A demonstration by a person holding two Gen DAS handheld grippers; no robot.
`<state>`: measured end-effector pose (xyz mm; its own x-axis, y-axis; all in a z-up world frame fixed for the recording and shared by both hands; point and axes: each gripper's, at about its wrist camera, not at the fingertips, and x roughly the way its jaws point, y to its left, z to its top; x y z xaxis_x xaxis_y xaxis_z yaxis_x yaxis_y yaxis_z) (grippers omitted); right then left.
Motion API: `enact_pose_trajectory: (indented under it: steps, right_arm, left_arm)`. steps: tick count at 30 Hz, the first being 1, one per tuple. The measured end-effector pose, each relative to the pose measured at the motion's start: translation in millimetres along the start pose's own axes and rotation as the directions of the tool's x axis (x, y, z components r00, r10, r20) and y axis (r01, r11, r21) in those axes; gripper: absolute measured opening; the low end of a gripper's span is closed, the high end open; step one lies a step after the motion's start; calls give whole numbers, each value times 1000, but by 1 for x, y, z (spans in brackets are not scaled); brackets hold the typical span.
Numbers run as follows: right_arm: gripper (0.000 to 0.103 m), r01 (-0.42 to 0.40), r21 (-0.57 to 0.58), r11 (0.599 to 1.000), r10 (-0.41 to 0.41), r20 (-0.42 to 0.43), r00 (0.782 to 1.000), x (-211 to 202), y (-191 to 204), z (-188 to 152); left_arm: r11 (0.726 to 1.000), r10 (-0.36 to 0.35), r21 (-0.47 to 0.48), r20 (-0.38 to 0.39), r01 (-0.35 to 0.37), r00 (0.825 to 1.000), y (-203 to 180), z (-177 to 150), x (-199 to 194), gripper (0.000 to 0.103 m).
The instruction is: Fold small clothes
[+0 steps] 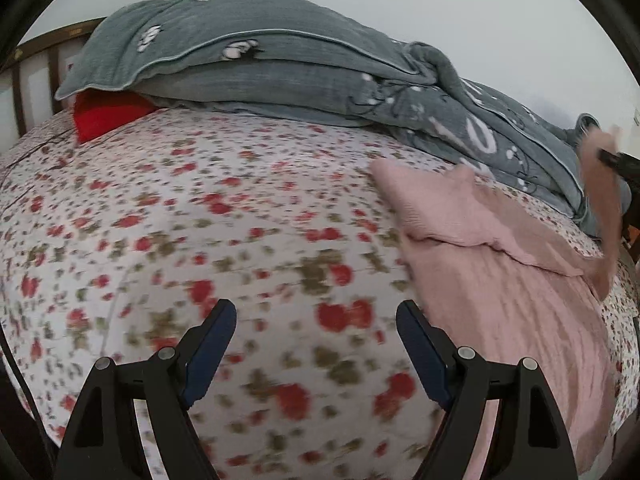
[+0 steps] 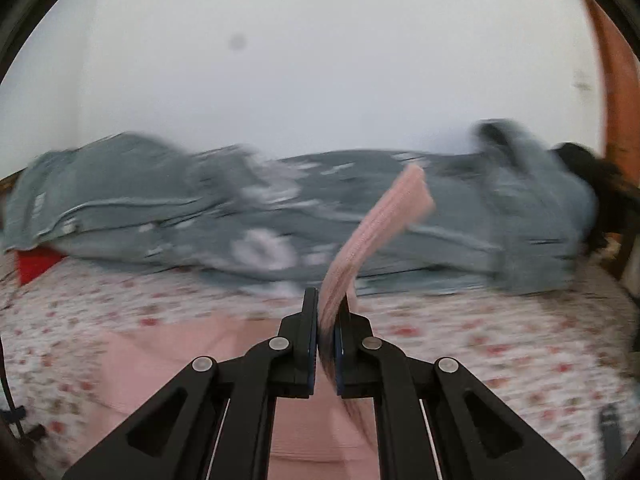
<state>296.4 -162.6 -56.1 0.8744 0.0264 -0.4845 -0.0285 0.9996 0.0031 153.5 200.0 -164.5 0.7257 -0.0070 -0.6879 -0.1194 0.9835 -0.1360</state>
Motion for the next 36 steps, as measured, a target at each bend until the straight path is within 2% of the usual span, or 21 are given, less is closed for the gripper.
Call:
enact_pose_trajectory:
  steps: [3, 5, 8, 10, 12, 14, 16, 20, 24, 26, 28, 29, 31, 33, 36]
  right_arm:
    - [7, -80, -52, 995, 76, -60, 995, 34, 73, -17]
    - [9, -154, -77, 985, 141, -156, 978, 62, 113, -33]
    - [19, -232, -99, 968, 198, -267, 943, 84, 142, -52]
    - [21, -254, -97, 962, 216, -294, 931, 83, 141, -59]
    - [26, -274, -96, 957, 239, -277, 931, 72, 132, -60]
    - [44, -271, -87, 959, 245, -230, 942, 50, 107, -59]
    - [53, -246, -75, 966, 230, -175, 957, 31, 69, -57]
    - [59, -186, -106, 977, 169, -148, 974, 14, 5, -66]
    - [60, -139, -94, 986, 122, -167, 978, 14, -53, -87]
    - [60, -142, -41, 989, 132, -196, 972, 18, -82, -102]
    - [60, -150, 1, 989, 148, -197, 969, 21, -101, -113]
    - [60, -160, 24, 987, 162, -188, 969, 21, -110, -117]
    - [60, -187, 59, 981, 194, -167, 967, 22, -119, -121]
    - [60, -215, 80, 973, 225, -136, 965, 23, -123, -122]
    - [60, -239, 75, 968, 246, -96, 965, 19, -124, -129]
  left_arm:
    - [1000, 15, -8, -5, -15, 1000, 14, 0, -2, 81]
    - [1000, 17, -10, -21, -17, 1000, 19, 0, 1, 81]
    - [1000, 21, 17, -44, -20, 999, 15, -1, 7, 81]
    - [999, 23, 47, -44, -21, 999, 9, 0, 10, 81]
    - [998, 4, 61, -43, -1, 999, 3, 5, 14, 81]
    - [997, -29, 65, -41, 32, 999, -7, 11, 19, 81]
    - [995, -67, 73, -39, 70, 997, -17, 17, 23, 81]
    - [981, -162, 105, -21, 163, 987, -54, 37, 36, 81]
    - [969, -226, 95, -29, 227, 974, -86, 55, 57, 81]
    - [969, -226, 100, -33, 228, 974, -100, 62, 67, 78]
    - [967, -221, 125, -23, 222, 975, -116, 70, 77, 65]
    - [965, -222, 140, -20, 223, 975, -120, 72, 79, 63]
    - [958, -215, 195, 1, 211, 977, -129, 79, 87, 62]
    - [956, -172, 248, 32, 158, 985, -135, 87, 96, 62]
    - [958, -134, 259, 23, 123, 991, -133, 95, 112, 62]
